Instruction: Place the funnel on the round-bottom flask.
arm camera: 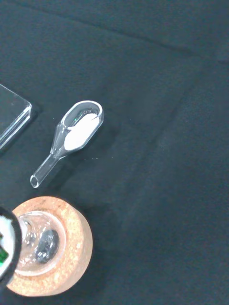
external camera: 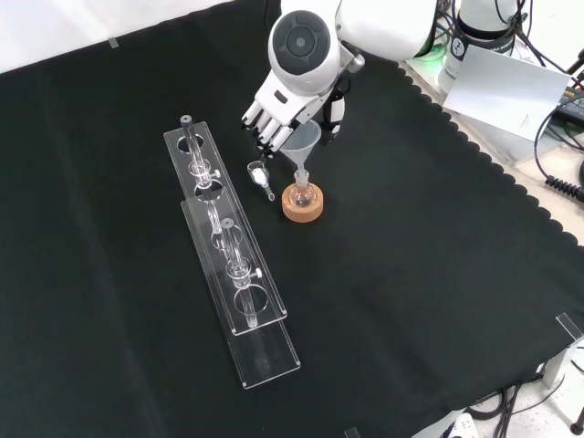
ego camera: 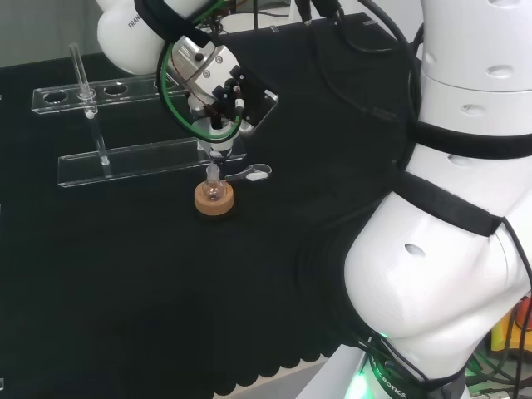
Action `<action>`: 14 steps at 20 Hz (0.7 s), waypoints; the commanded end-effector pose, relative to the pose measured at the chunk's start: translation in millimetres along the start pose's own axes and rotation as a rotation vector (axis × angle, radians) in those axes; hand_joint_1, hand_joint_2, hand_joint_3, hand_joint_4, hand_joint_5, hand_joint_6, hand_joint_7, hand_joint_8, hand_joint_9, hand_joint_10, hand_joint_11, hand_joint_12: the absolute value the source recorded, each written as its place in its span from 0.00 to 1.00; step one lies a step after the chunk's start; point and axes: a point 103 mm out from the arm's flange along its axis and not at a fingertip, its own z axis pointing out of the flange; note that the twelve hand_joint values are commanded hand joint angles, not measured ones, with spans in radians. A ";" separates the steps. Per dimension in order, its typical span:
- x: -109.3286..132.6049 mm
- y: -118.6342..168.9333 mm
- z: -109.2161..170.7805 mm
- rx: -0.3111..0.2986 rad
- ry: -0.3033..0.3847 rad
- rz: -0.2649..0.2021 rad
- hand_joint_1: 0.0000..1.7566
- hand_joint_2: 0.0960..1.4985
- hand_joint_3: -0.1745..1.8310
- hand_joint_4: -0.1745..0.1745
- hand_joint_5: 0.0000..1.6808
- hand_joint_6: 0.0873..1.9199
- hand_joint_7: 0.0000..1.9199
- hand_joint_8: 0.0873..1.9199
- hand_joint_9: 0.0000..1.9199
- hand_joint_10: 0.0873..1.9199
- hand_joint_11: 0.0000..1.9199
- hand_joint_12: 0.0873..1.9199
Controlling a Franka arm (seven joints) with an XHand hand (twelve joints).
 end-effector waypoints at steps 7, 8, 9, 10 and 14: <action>5.1 -3.6 -1.8 0.003 0.003 -0.008 0.41 0.39 0.35 0.36 0.16 0.02 0.01 0.34 0.21 0.35 0.05 0.71; 13.7 -5.1 -7.9 0.007 -0.014 -0.002 0.41 0.39 0.35 0.36 0.16 0.02 0.01 0.34 0.21 0.35 0.05 0.71; 16.7 -5.8 -10.1 0.008 -0.015 -0.001 0.41 0.39 0.35 0.36 0.16 0.02 0.01 0.34 0.21 0.35 0.05 0.72; 16.7 -6.0 -10.7 0.007 -0.014 -0.002 0.41 0.39 0.34 0.36 0.16 0.01 0.01 0.34 0.21 0.35 0.05 0.72; 4.3 -7.7 -6.0 -0.006 0.004 -0.001 0.41 0.39 0.34 0.36 0.17 0.01 0.00 0.34 0.21 0.35 0.05 0.72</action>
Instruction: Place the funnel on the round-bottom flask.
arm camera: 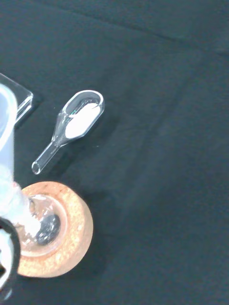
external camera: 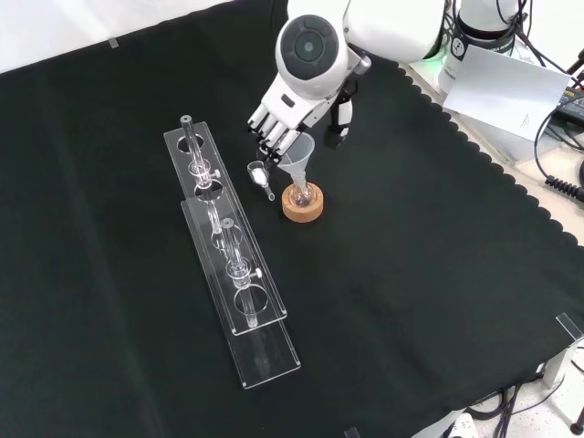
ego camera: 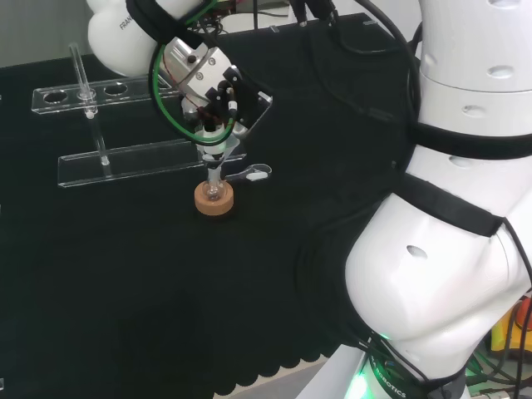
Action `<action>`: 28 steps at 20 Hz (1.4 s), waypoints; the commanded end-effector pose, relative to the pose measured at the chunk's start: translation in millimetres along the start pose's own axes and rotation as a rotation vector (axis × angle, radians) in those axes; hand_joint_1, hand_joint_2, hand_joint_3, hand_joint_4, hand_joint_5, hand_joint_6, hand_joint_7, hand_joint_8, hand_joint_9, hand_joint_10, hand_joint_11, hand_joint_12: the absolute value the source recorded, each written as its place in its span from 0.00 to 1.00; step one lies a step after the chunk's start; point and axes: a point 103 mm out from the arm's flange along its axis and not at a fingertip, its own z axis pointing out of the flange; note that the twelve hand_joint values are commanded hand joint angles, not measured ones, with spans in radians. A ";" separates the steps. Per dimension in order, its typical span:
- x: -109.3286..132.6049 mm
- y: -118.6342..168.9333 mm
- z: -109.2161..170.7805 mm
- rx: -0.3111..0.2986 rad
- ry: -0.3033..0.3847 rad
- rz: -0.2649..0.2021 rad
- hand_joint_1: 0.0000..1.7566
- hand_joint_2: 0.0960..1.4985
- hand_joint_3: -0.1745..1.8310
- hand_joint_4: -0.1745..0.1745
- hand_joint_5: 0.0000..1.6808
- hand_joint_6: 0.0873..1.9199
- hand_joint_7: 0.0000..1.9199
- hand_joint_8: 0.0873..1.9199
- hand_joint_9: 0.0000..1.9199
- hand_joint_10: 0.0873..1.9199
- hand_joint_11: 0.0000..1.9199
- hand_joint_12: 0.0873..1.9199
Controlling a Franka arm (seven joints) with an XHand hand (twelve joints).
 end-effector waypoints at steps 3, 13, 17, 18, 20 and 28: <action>1.3 -5.6 -5.8 0.000 -0.005 0.016 0.40 0.39 0.34 0.36 0.17 0.00 0.00 0.33 0.20 0.35 0.05 0.72; -33.9 -8.9 14.3 -0.003 0.191 0.009 0.36 0.39 0.32 0.35 0.11 0.00 0.00 0.29 0.18 0.35 0.05 0.72; -42.3 -9.1 22.7 -0.004 0.285 0.005 0.33 0.38 0.30 0.35 0.07 0.00 0.00 0.27 0.17 0.35 0.05 0.72; -43.0 -9.1 24.1 -0.011 0.308 0.003 0.32 0.39 0.29 0.35 0.07 0.00 0.00 0.26 0.17 0.36 0.05 0.72; -45.9 -8.9 27.1 -0.014 0.332 -0.007 0.31 0.39 0.28 0.35 0.06 0.00 0.00 0.26 0.18 0.36 0.06 0.72; -51.3 -6.8 37.0 -0.018 0.418 -0.037 0.32 0.41 0.26 0.34 0.07 0.00 0.00 0.29 0.23 0.34 0.07 0.72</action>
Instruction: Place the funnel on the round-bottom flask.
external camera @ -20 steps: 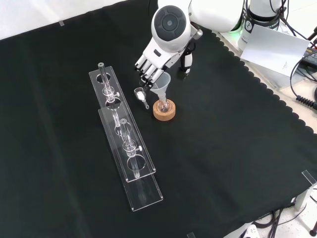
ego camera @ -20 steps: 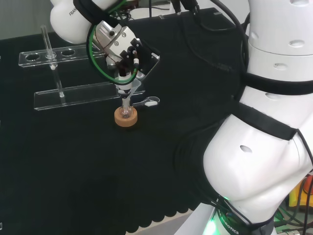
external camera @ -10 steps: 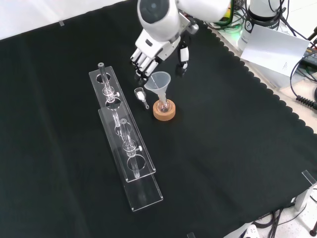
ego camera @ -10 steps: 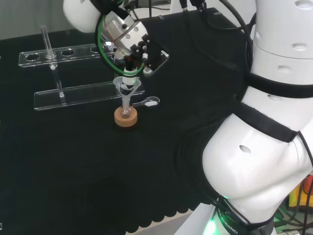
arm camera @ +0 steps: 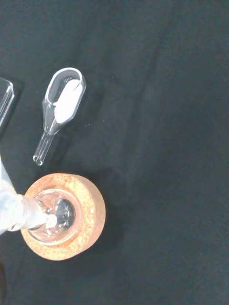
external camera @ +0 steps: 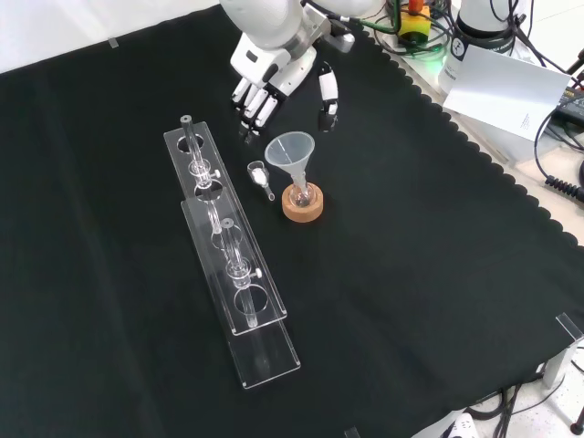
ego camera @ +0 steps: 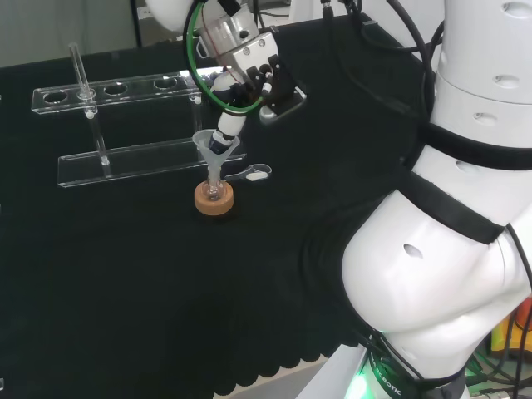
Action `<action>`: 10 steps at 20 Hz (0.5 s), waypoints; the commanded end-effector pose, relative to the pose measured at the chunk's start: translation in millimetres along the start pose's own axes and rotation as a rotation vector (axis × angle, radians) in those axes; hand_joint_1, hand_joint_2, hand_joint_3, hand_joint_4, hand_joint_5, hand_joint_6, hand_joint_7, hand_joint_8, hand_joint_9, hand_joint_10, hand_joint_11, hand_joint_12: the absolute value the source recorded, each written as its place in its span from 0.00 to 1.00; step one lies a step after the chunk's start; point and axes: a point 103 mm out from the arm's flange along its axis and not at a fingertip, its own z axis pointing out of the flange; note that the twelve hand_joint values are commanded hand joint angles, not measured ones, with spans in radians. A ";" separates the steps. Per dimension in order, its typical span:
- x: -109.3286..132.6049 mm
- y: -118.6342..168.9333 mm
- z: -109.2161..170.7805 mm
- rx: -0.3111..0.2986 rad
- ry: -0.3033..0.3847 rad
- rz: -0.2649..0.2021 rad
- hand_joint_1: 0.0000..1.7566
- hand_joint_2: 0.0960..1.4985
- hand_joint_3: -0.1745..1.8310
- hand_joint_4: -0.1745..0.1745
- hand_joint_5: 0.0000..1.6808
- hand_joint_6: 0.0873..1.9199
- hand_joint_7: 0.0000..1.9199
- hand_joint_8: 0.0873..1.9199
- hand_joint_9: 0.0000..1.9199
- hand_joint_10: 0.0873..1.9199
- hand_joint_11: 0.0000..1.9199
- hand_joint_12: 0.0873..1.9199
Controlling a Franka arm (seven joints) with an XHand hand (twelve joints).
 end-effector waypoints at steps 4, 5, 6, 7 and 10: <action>-12.1 4.6 11.3 -0.002 0.099 -0.017 0.32 0.42 0.26 0.33 0.07 0.00 0.00 0.30 0.24 0.33 0.08 0.72; -12.2 5.9 12.5 0.001 0.111 -0.026 0.32 0.42 0.26 0.33 0.07 0.00 0.00 0.30 0.24 0.33 0.08 0.72; -12.7 6.9 14.0 0.003 0.132 -0.044 0.32 0.42 0.26 0.33 0.07 0.00 0.00 0.30 0.25 0.33 0.08 0.72; -13.5 8.0 15.4 0.005 0.155 -0.055 0.31 0.42 0.26 0.33 0.07 0.00 0.00 0.30 0.25 0.33 0.08 0.71; -14.8 12.3 18.2 0.017 0.181 -0.070 0.31 0.42 0.25 0.33 0.07 0.00 0.00 0.31 0.26 0.32 0.08 0.71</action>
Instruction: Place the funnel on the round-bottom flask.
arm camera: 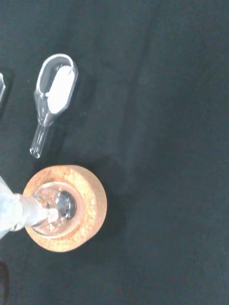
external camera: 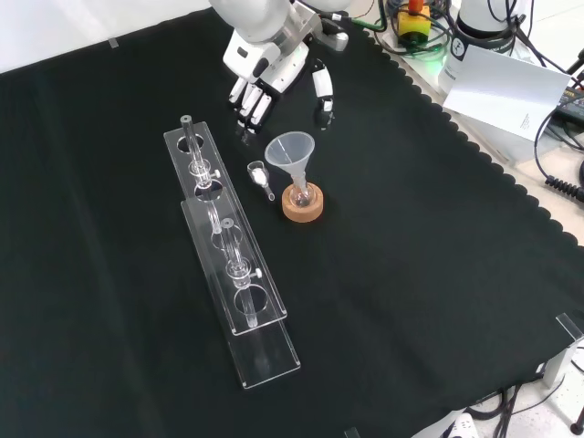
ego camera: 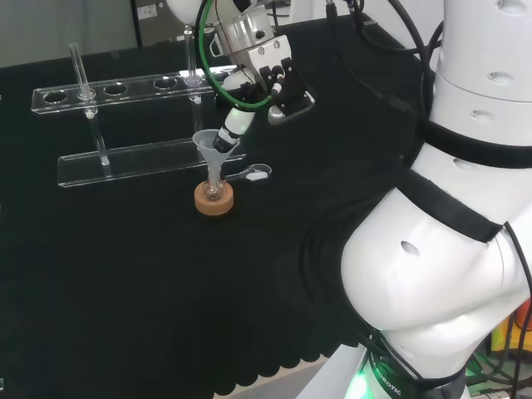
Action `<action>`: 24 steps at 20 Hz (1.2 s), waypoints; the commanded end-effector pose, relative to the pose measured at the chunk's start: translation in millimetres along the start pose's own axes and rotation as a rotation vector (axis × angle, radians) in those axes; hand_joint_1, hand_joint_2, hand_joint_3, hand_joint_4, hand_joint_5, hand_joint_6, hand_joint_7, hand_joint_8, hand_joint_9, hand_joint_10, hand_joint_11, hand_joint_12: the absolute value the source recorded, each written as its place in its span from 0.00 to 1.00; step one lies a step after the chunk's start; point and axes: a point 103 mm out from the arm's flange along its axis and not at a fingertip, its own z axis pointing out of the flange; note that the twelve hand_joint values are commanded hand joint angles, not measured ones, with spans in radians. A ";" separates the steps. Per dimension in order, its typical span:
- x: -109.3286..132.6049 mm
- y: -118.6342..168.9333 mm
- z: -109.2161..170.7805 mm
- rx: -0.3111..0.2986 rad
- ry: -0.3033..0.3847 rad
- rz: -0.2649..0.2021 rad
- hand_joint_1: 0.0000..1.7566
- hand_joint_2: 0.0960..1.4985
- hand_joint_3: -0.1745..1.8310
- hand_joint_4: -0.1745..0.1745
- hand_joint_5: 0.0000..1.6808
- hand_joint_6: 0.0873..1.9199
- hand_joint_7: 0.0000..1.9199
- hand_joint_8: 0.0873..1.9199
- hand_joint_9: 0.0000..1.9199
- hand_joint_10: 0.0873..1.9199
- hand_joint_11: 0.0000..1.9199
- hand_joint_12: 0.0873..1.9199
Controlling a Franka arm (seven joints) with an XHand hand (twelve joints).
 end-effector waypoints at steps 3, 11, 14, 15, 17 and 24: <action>-4.5 11.8 9.8 0.029 0.088 -0.040 0.31 0.42 0.25 0.33 0.07 0.00 0.00 0.31 0.26 0.31 0.09 0.71; 1.6 19.2 16.8 0.046 0.109 -0.060 0.30 0.42 0.25 0.33 0.07 0.00 0.00 0.31 0.26 0.30 0.09 0.71; 6.4 20.1 17.6 0.044 0.112 -0.075 0.30 0.42 0.25 0.33 0.07 0.00 0.00 0.32 0.27 0.30 0.09 0.71; 8.7 20.4 17.6 0.042 0.112 -0.076 0.30 0.42 0.25 0.33 0.07 0.00 0.00 0.32 0.27 0.30 0.09 0.71; 12.2 20.3 17.3 0.040 0.116 -0.082 0.30 0.42 0.25 0.33 0.07 0.00 0.00 0.32 0.27 0.30 0.09 0.71; 20.7 17.6 16.1 0.036 0.119 -0.096 0.30 0.42 0.25 0.32 0.07 0.00 0.00 0.31 0.29 0.30 0.10 0.71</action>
